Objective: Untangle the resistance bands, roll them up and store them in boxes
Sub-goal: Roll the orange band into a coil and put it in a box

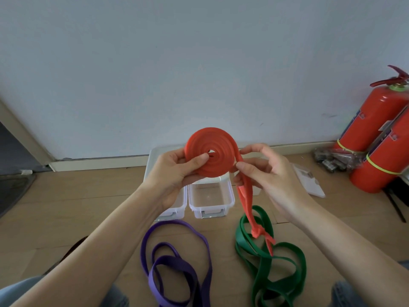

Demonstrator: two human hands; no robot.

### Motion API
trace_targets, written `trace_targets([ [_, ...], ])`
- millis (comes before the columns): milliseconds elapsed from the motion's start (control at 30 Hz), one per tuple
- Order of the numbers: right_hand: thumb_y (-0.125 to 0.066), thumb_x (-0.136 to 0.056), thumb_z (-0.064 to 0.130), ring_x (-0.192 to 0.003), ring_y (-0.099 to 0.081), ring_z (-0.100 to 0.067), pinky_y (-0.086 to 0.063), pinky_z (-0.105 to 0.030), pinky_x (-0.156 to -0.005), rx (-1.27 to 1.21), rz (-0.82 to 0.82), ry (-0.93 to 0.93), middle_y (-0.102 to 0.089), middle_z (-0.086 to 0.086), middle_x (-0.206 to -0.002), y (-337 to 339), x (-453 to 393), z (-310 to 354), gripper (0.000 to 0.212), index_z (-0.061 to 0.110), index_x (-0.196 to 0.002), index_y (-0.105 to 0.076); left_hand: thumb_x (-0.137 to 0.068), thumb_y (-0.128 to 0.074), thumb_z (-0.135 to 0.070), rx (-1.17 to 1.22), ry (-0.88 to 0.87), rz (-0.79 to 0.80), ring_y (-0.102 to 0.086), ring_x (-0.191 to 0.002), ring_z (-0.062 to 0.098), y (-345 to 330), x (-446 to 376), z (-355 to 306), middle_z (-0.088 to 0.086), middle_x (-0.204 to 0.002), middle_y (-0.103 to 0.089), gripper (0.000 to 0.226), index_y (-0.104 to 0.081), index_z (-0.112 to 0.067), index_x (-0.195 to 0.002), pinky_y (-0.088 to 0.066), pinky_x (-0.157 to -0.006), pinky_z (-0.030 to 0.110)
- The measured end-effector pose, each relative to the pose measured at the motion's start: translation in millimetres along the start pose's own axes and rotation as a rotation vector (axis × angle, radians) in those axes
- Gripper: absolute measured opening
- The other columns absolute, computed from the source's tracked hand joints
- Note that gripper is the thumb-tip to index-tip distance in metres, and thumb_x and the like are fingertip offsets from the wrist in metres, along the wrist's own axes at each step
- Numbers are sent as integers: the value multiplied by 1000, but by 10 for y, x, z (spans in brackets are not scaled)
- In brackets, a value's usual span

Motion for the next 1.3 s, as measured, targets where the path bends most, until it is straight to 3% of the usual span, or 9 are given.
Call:
trace_targets([
  [133,-63,-86,14,-75,-71,-21,-58,-31,-72,127,-19,32,-74,-7,-82,-26,-9,-26,22,13,-105,-51,-71,-67,-8,39,-37,-18,-71,-81,18,-48,15,90,11,-89,-74,26,-66,-3,-96,-58,-69,23],
  [233,-67,-83,11,-70,-71,-22,-56,-25,-66,102,-32,40,-74,-9,-80,-21,-1,-37,27,11,-103,-49,-65,-69,-11,20,-26,-5,-71,-84,19,-72,15,153,13,-93,-73,35,-66,-2,-98,-57,-69,22],
  [400,-70,-79,7,-64,-69,-14,-55,-23,-62,223,17,37,-74,-5,-78,47,-24,73,26,17,-100,-59,-61,-73,-15,-254,75,208,-70,-90,17,-42,0,79,8,-97,-73,39,-68,-7,-99,-57,-73,23],
  [600,-76,-74,12,-69,-70,-22,-58,-35,-72,456,156,-24,-73,0,-72,-70,12,13,28,20,-97,-62,-78,-69,-25,-631,-126,228,-67,-66,3,-78,3,5,-6,-72,-73,3,-71,-26,-77,-50,-59,14],
  [833,-77,-72,15,-69,-71,-19,-56,-23,-64,258,38,-88,-74,-4,-75,-16,0,-29,33,14,-97,-55,-90,-58,-27,-1067,-479,28,-58,-74,11,-175,24,-72,-9,-74,-61,14,-64,-14,-88,-44,-70,18],
  [933,-75,-74,12,-66,-70,-22,-57,-30,-64,239,41,-71,-74,-6,-76,-21,-9,-9,24,11,-91,-58,-91,-57,-26,-1065,-548,-13,-56,-74,10,-195,43,-99,-9,-75,-60,15,-63,-12,-90,-42,-70,17],
  [1033,-76,-73,12,-67,-70,-16,-57,-26,-62,370,90,-30,-74,-4,-75,-52,5,-20,20,12,-88,-62,-87,-62,-28,-922,-230,220,-63,-74,14,-113,-22,15,-2,-76,-67,11,-64,-17,-84,-52,-76,31],
  [1100,-77,-73,13,-68,-70,-11,-56,-22,-63,412,102,2,-74,-1,-74,-83,8,-37,18,16,-85,-65,-84,-64,-32,-922,-141,303,-61,-67,10,-118,-7,118,-4,-71,-65,15,-66,-17,-84,-51,-67,28],
  [1300,-73,-70,20,-74,-71,-21,-55,-24,-70,150,128,-81,-74,-7,-80,-58,-28,-85,32,14,-101,-66,-86,-63,-24,-619,-221,24,-57,-59,2,-47,-56,-27,-10,-62,-63,13,-66,-20,-75,-46,-56,16],
])
Point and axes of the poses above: each hand's wrist, its own x-axis away from the middle knuckle, its own y-axis out of the back of the hand, z = x × y, the point moved 5 cm from there along -x, towards the middle knuckle
